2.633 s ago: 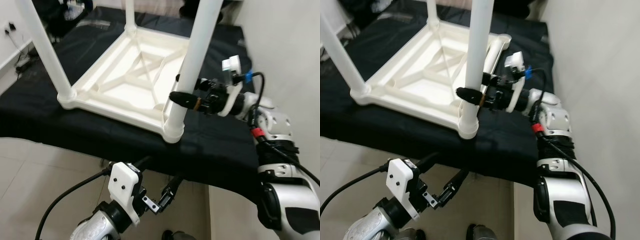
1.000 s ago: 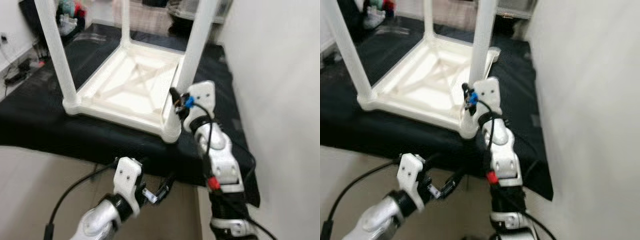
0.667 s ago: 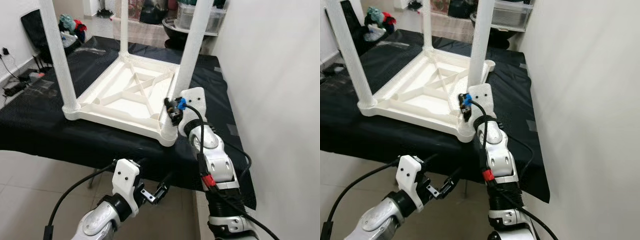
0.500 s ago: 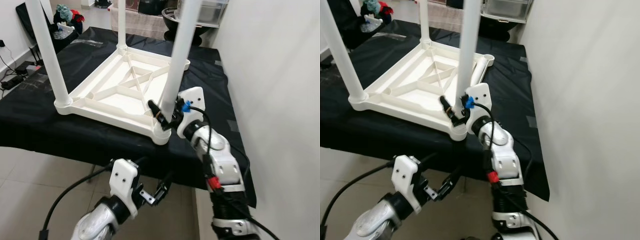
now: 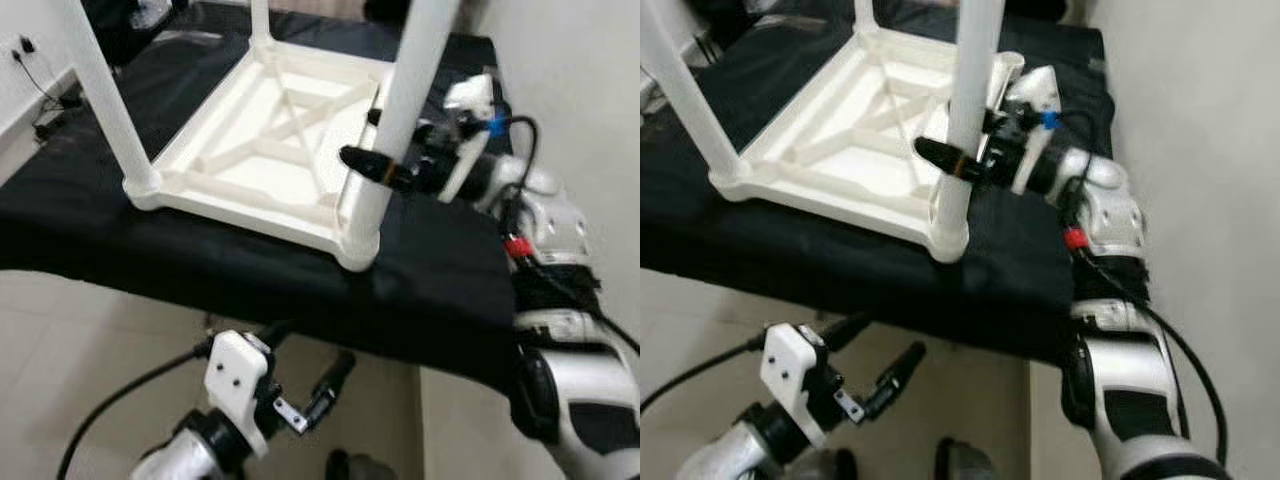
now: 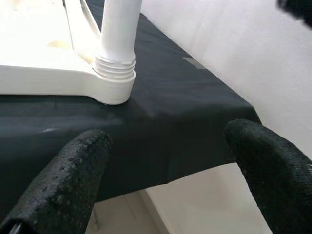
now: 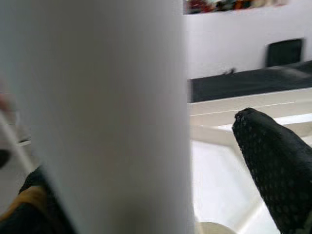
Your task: Building children table
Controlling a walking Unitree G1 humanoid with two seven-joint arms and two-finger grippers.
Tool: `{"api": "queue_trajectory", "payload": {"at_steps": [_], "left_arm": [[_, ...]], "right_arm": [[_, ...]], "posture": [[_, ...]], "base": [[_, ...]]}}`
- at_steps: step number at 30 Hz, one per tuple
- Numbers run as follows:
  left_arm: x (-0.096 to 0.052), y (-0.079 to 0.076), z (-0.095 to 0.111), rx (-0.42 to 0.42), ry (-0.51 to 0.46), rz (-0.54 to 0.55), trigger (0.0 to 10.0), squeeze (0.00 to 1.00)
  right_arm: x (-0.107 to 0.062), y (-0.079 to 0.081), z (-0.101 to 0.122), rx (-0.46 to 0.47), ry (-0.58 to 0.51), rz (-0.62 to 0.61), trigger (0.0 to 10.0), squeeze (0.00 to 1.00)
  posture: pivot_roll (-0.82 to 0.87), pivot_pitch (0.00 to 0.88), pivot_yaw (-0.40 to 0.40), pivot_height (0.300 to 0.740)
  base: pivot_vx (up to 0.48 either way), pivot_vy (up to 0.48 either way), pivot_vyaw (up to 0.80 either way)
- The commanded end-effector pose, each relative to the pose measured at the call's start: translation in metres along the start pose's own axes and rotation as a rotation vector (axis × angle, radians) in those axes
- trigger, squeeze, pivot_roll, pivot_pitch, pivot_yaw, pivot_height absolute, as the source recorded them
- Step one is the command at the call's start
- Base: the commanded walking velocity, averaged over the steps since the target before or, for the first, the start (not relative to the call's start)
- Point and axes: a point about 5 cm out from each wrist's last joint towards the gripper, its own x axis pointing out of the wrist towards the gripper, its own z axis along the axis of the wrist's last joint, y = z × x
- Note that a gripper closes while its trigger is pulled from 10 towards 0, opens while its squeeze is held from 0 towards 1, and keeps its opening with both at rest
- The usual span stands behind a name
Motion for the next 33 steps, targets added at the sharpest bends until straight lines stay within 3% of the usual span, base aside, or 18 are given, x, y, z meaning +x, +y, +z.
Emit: {"api": "queue_trajectory", "payload": {"at_steps": [1, 2, 3, 5, 10, 11, 12, 18, 19, 20, 21, 31, 33], "left_arm": [[-0.004, -0.004, -0.002, 0.004, 0.031, -0.002, 10.0, 0.0], [-0.004, -0.004, -0.002, 0.004, 0.031, -0.002, 10.0, 0.0], [-0.006, -0.007, 0.0, 0.0, 0.035, -0.004, 10.0, 0.0], [-0.009, -0.013, 0.003, -0.007, 0.042, -0.005, 10.0, 0.0], [-0.012, -0.017, 0.006, -0.011, 0.047, -0.004, 10.0, 0.0], [-0.012, -0.018, 0.007, -0.013, 0.05, -0.003, 10.0, 0.0], [-0.013, -0.019, 0.008, -0.014, 0.052, -0.002, 10.0, 0.0], [-0.015, -0.022, 0.01, -0.017, 0.058, 0.001, 10.0, 0.0], [-0.015, -0.022, 0.01, -0.017, 0.059, 0.001, 10.0, 0.0], [-0.015, -0.022, 0.01, -0.017, 0.059, 0.001, 10.0, 0.0], [-0.015, -0.022, 0.01, -0.017, 0.06, 0.001, 10.0, 0.0], [-0.011, -0.019, 0.011, -0.012, 0.062, 0.004, 10.0, 0.0], [-0.007, -0.016, 0.009, -0.009, 0.056, 0.01, 10.0, 0.0]], "right_arm": [[-0.001, 0.002, 0.003, 0.0, -0.004, 0.073, 10.0, 1.0], [-0.001, 0.002, 0.003, 0.0, -0.004, 0.073, 10.0, 1.0], [-0.001, 0.004, 0.009, 0.017, 0.001, 0.199, 10.0, 1.0], [0.003, 0.003, 0.023, 0.013, -0.026, 0.312, 10.0, 1.0], [0.009, 0.001, 0.033, -0.003, -0.057, 0.373, 10.0, 1.0], [0.011, 0.0, 0.035, -0.016, -0.055, 0.384, 10.0, 0.62], [0.012, 0.0, 0.038, -0.023, -0.065, 0.391, 10.0, 0.0], [0.013, -0.003, 0.045, -0.037, -0.085, 0.389, 10.0, 0.0], [0.013, -0.004, 0.046, -0.045, -0.087, 0.385, 9.4, 0.0], [0.013, -0.004, 0.046, -0.045, -0.087, 0.385, 9.4, 0.0], [0.011, -0.006, 0.048, -0.054, -0.096, 0.376, 0.0, 0.0], [-0.008, -0.014, 0.053, -0.085, -0.103, 0.32, 0.0, 0.0], [-0.024, -0.018, 0.049, -0.148, -0.041, 0.246, 0.0, 0.0]], "posture": [[0.11, 0.294, -0.079, 0.74], [0.11, 0.294, -0.079, 0.74], [0.12, 0.303, -0.08, 0.74], [0.13, 0.317, -0.082, 0.74], [0.13, 0.324, -0.081, 0.74], [0.14, 0.329, -0.081, 0.74], [0.14, 0.333, -0.082, 0.74], [0.15, 0.336, -0.082, 0.74], [0.15, 0.336, -0.082, 0.74], [0.15, 0.336, -0.082, 0.74], [0.15, 0.337, -0.081, 0.74], [0.13, 0.31, -0.082, 0.74], [0.08, 0.28, -0.099, 0.74]], "base": [[0.0, 0.0, 0.0], [0.0, 0.0, 0.0], [0.0, 0.0, 0.0], [0.0, 0.0, 0.0], [0.0, 0.0, 0.0], [0.0, 0.0, 0.0], [0.0, 0.0, 0.0], [0.0, 0.0, 0.0], [0.0, 0.0, 0.0], [0.0, 0.0, 0.0], [0.0, 0.0, 0.0], [0.0, 0.0, 0.0], [0.0, 0.0, 0.0]]}}
